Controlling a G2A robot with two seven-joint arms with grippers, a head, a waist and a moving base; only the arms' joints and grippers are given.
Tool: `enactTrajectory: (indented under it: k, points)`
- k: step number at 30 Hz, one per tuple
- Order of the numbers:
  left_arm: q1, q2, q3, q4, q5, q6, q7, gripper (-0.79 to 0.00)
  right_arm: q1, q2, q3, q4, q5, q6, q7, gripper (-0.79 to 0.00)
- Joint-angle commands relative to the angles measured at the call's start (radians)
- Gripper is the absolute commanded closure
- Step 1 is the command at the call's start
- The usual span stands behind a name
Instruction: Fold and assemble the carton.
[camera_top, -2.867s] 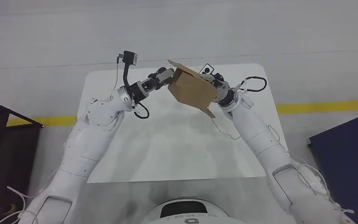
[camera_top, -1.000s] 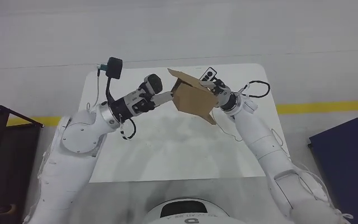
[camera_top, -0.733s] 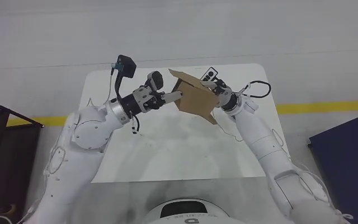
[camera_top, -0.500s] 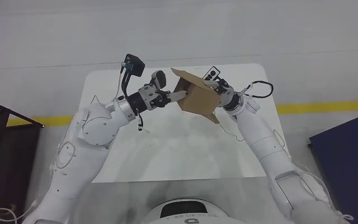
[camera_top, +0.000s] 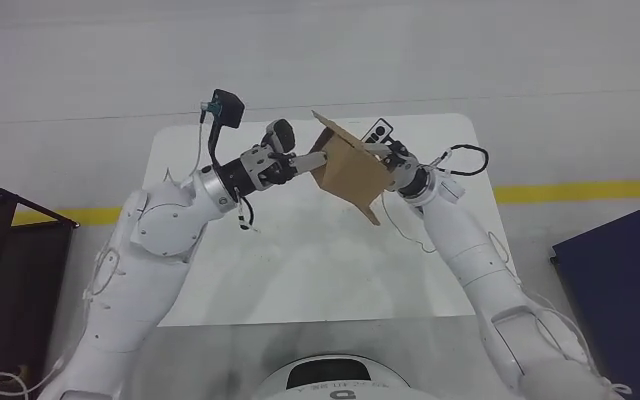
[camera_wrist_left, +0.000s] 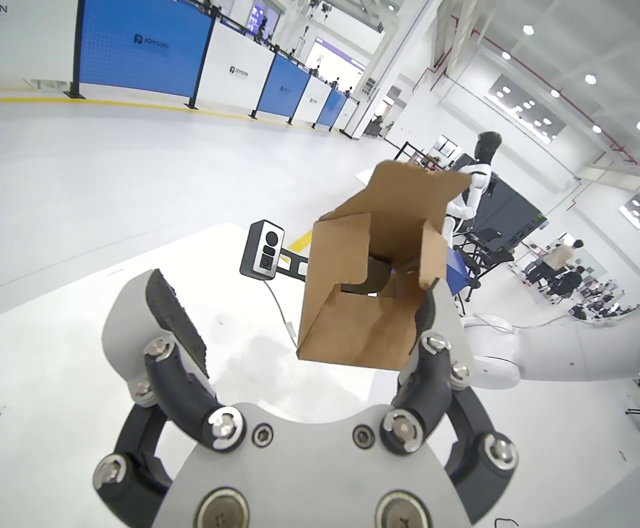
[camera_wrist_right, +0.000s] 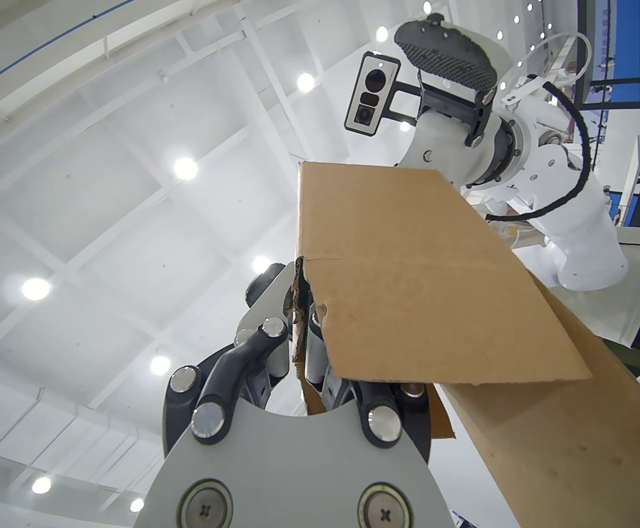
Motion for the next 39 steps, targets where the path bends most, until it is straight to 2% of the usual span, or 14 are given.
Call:
enactTrajectory:
  k: [1,3,8,18,21,24,29,33,36,39]
  points:
    - [0.015,0.002,-0.016,-0.006,-0.018,-0.006,0.004,-0.785,0.004,0.000,0.003,0.000,-0.003,-0.005,-0.004,0.000]
    - [0.039,0.006,-0.040,-0.006,-0.063,-0.018,0.005,-0.785,0.004,0.000,0.003,0.000,-0.003,-0.005,-0.004,0.000]
    - [0.121,0.014,-0.115,0.015,-0.302,-0.054,-0.021,-0.785,0.004,0.000,0.003,0.000,-0.003,-0.005,-0.004,0.000]
    - [0.125,0.013,-0.116,0.015,-0.306,-0.045,-0.006,-0.785,0.004,0.000,0.003,0.000,-0.003,-0.005,-0.004,0.000]
    - [0.130,0.013,-0.130,0.035,-0.362,-0.025,0.006,-0.785,-0.021,-0.003,0.004,-0.008,0.051,0.043,-0.035,0.000]
    - [0.127,0.012,-0.138,0.061,-0.492,-0.018,-0.024,-0.785,-0.031,-0.003,0.005,0.011,0.078,0.095,-0.048,0.000]
    - [0.099,0.011,-0.141,0.087,-0.744,0.097,-0.130,-0.785,-0.027,-0.003,0.013,0.056,0.088,0.103,-0.037,0.000]
    - [0.072,0.010,-0.135,0.103,-0.974,0.262,-0.246,-0.785,-0.011,0.004,0.015,0.088,0.003,0.061,-0.032,0.000]
    - [0.048,0.011,-0.135,0.109,-1.036,0.338,-0.300,-0.785,-0.002,0.010,0.019,0.102,-0.060,0.022,-0.019,0.000]
    - [0.033,0.008,-0.131,0.114,-1.118,0.370,-0.314,-0.785,0.009,0.017,0.027,0.103,-0.119,-0.028,-0.008,0.000]
